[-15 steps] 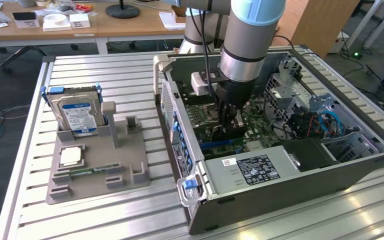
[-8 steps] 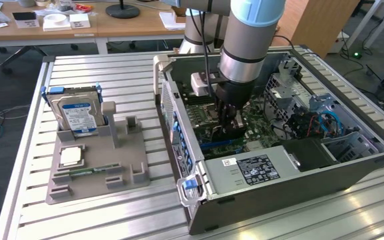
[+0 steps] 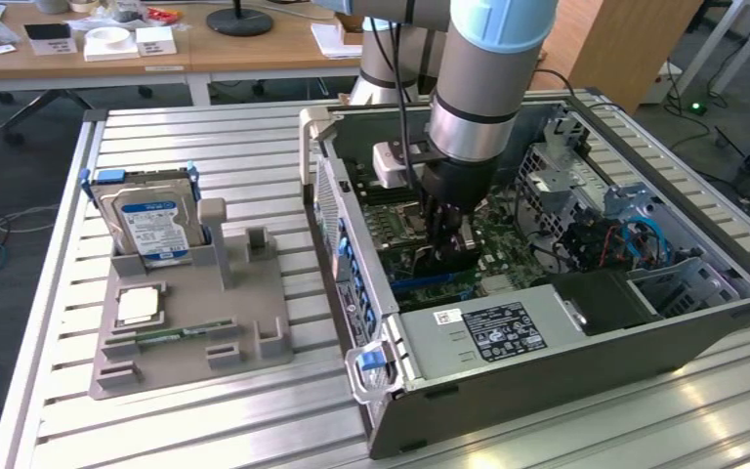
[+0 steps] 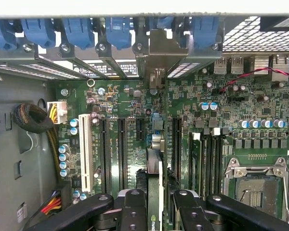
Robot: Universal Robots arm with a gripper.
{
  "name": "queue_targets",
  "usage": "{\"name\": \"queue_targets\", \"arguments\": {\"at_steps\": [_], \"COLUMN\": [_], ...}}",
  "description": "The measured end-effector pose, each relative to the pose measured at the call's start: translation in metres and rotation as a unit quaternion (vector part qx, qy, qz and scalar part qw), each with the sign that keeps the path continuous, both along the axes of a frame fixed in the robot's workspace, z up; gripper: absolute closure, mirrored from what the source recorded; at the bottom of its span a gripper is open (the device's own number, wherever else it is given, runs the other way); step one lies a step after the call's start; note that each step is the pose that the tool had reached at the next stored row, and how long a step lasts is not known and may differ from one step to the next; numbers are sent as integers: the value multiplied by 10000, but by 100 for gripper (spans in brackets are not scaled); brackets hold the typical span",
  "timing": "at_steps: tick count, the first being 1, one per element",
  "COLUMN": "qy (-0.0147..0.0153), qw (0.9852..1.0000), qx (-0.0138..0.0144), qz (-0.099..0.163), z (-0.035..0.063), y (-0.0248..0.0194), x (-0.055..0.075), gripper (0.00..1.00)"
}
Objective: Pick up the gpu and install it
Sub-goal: 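Insert the gpu into the slot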
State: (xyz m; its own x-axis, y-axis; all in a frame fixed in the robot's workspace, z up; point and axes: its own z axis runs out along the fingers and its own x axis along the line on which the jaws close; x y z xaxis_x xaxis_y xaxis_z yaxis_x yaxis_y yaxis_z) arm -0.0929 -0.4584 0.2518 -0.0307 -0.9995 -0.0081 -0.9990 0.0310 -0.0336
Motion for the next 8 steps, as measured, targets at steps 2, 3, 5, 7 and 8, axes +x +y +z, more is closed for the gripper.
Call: {"name": "queue_targets", "arguments": {"at_steps": [2,3,5,7,8], "qy": [0,0,0,-1,0], "qw": [10000,10000,10000,10000,10000], "qx": [0,0,-1,1,0], "qz": [0,0,0,1,1], "z": [0,0,-1,-9,-11], "y": [0,0,0,1,1], "x": [0,0,0,0,-1], "gripper": [74,74,74,74,74]}}
